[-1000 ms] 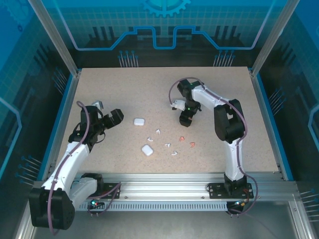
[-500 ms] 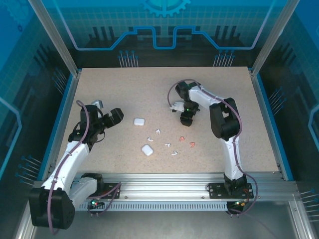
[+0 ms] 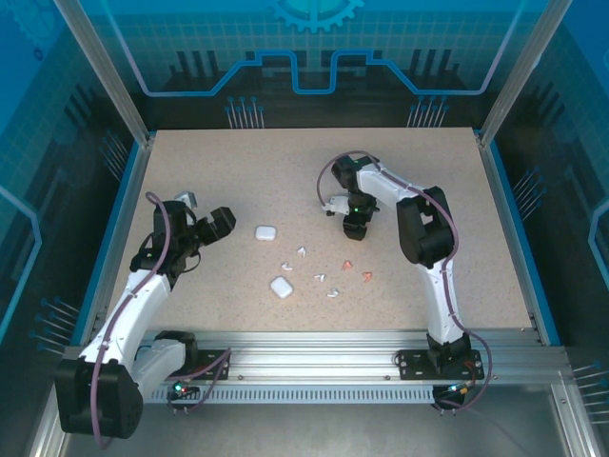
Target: Insert wireless bluetooth earbuds into charging case
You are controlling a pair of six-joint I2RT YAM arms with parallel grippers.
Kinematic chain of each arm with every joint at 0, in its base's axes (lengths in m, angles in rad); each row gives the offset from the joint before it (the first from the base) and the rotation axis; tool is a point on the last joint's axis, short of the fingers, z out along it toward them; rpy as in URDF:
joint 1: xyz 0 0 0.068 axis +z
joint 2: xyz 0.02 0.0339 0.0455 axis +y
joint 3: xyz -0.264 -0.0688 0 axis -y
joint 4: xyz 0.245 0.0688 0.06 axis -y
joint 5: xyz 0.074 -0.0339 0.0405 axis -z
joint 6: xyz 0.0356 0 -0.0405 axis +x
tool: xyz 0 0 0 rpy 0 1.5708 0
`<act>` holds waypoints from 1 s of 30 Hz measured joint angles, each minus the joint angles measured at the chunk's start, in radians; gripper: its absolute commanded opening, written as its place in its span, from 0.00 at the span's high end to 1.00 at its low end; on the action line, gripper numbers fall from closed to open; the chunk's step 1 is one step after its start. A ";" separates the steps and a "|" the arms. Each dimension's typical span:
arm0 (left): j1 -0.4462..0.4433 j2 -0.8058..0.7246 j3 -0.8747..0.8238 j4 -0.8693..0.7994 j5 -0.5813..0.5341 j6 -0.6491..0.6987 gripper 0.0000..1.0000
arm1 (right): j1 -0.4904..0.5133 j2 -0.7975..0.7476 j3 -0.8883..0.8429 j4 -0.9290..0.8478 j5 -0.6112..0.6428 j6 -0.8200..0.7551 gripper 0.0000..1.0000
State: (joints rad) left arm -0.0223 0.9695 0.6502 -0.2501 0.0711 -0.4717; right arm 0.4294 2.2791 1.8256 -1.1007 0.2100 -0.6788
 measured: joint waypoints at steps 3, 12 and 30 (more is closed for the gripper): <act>0.000 0.001 0.000 0.000 0.001 0.002 0.01 | 0.003 0.000 0.000 0.000 -0.002 0.001 0.49; 0.000 0.051 0.016 0.002 0.093 0.002 0.01 | 0.003 -0.044 -0.062 0.070 -0.009 0.000 0.52; -0.137 0.330 0.016 0.369 0.587 -0.214 0.18 | 0.003 -0.460 -0.448 0.421 -0.233 0.002 0.53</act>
State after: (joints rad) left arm -0.1593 1.2999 0.6659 0.1192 0.6582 -0.6853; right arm 0.4324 1.8187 1.3777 -0.6800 -0.0227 -0.6769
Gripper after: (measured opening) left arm 0.846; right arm 0.469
